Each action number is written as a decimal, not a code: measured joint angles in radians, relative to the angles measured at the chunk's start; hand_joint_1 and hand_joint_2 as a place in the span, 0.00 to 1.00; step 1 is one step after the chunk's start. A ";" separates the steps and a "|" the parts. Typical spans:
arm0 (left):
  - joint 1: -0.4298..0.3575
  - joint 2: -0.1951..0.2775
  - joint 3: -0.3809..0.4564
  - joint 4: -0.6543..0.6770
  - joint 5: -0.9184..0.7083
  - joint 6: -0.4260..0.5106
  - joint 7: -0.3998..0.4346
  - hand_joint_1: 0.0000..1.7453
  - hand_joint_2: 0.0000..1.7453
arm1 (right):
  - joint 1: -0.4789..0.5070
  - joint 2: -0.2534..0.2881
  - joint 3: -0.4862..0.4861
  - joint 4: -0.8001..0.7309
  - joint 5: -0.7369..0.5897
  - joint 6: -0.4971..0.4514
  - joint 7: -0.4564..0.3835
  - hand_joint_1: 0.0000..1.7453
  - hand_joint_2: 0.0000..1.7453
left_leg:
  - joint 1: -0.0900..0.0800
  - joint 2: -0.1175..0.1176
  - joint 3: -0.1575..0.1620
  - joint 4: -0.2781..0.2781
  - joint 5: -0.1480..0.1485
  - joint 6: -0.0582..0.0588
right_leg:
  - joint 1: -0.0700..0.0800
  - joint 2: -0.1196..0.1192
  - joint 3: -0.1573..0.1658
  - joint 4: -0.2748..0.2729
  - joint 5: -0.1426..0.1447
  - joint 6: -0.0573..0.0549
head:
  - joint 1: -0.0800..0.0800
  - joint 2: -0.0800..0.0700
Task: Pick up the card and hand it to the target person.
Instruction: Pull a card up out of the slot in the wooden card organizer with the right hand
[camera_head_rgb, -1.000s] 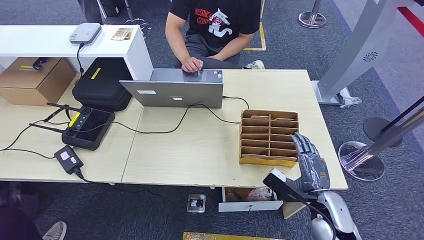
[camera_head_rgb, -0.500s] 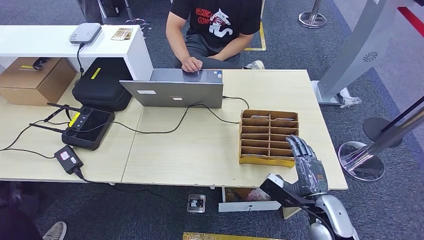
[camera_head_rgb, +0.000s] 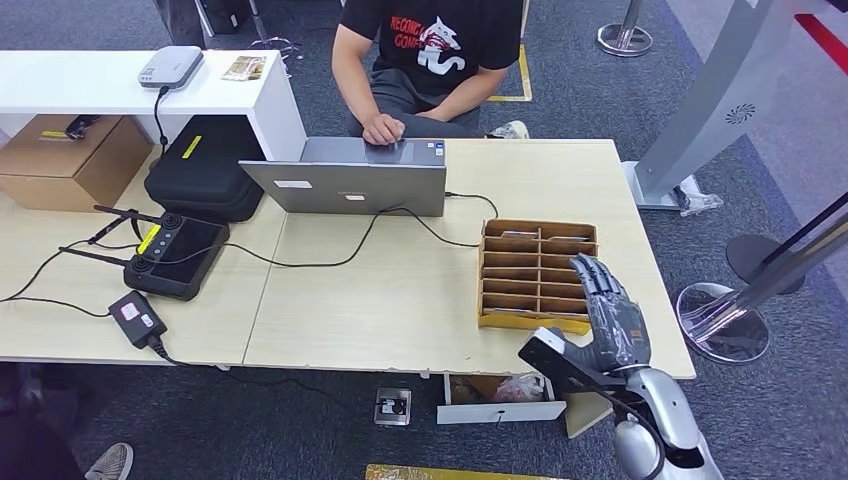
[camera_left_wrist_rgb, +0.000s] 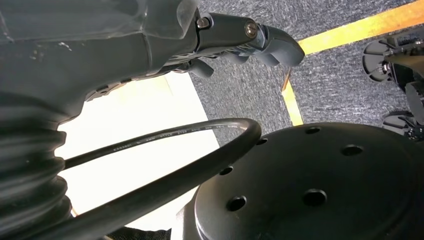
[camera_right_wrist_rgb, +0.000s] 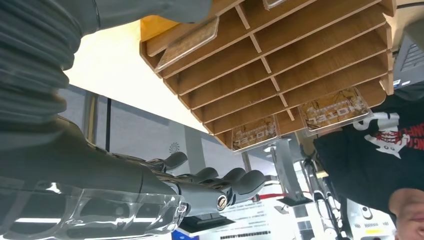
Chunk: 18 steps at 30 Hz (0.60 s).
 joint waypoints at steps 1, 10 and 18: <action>0.000 0.000 -0.001 0.000 0.000 0.000 0.000 0.00 1.00 | 0.001 -0.001 -0.001 0.003 -0.001 -0.002 0.001 0.17 1.00 | 0.000 0.000 0.000 0.000 0.000 0.000 | 0.000 0.000 0.000 0.000 0.000 0.000 | 0.000 0.000; -0.001 0.003 -0.002 -0.005 -0.008 0.000 0.001 0.00 1.00 | 0.023 -0.011 -0.009 0.002 -0.002 -0.012 0.003 0.16 1.00 | 0.000 -0.001 0.000 0.000 0.000 0.000 | 0.000 -0.001 0.001 0.000 0.000 0.000 | 0.000 0.000; -0.003 0.008 -0.002 -0.010 -0.023 0.000 0.001 0.00 1.00 | 0.043 -0.021 -0.018 -0.015 -0.004 -0.017 0.005 0.18 1.00 | 0.000 -0.002 0.000 0.000 0.000 0.000 | 0.000 -0.002 0.001 0.000 0.000 0.000 | 0.000 0.000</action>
